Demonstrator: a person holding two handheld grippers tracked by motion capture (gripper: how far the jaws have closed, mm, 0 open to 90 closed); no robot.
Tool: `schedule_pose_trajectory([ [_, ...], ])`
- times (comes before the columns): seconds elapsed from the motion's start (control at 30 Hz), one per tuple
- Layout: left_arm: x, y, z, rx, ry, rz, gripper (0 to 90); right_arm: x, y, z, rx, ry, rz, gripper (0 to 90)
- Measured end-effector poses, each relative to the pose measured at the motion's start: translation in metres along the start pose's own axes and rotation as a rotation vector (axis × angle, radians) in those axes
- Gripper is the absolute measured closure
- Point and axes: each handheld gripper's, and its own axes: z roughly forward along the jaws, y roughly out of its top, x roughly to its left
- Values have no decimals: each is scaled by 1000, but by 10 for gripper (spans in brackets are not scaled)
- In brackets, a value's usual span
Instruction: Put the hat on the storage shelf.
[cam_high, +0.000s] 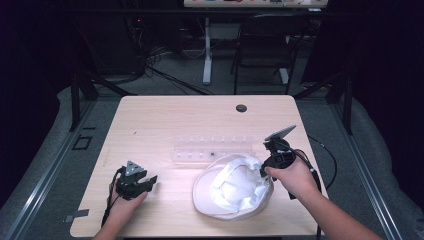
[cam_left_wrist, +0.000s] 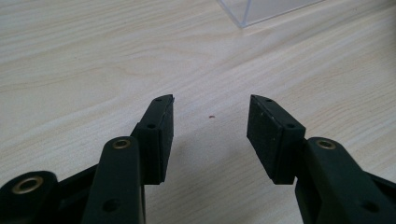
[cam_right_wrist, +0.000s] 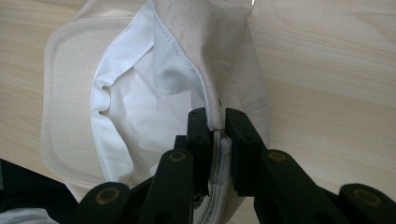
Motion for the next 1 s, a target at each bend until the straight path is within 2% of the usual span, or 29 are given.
schedule_pose_trajectory([
  [0.07, 0, 0, 0, 0, 1, 1, 513, 1, 1, -4, 4, -6, -4, 806],
  [0.1, 0, 0, 0, 0, 0, -1, 513, 1, 2, -7, 16, -5, 44, 806],
  [0.17, 0, 0, 0, 0, 0, -2, 513, 2, 2, -9, 14, -10, 59, 806],
  [0.3, 0, 0, 0, 1, 2, 1, 513, 2, 6, -16, 40, -25, 44, 807],
  [0.57, 0, 0, 0, 2, 2, 2, 513, 9, 11, -26, 40, -45, 43, 809],
  [0.67, 0, 0, 0, 8, -1, 3, 513, 10, 13, -30, 57, -46, 33, 809],
  [0.77, 0, 0, 0, 5, -1, 0, 513, 13, 16, -39, 57, -26, 46, 809],
  [0.93, 0, 0, 0, 6, -1, -1, 513, 17, 18, -47, 43, -26, 52, 810],
  [0.97, 0, 0, 0, 6, -1, 2, 513, 16, 20, -50, 61, -29, 38, 810],
  [1.0, 0, 0, 0, 5, -1, 1, 513, 18, 20, -52, 49, -25, 55, 810],
])
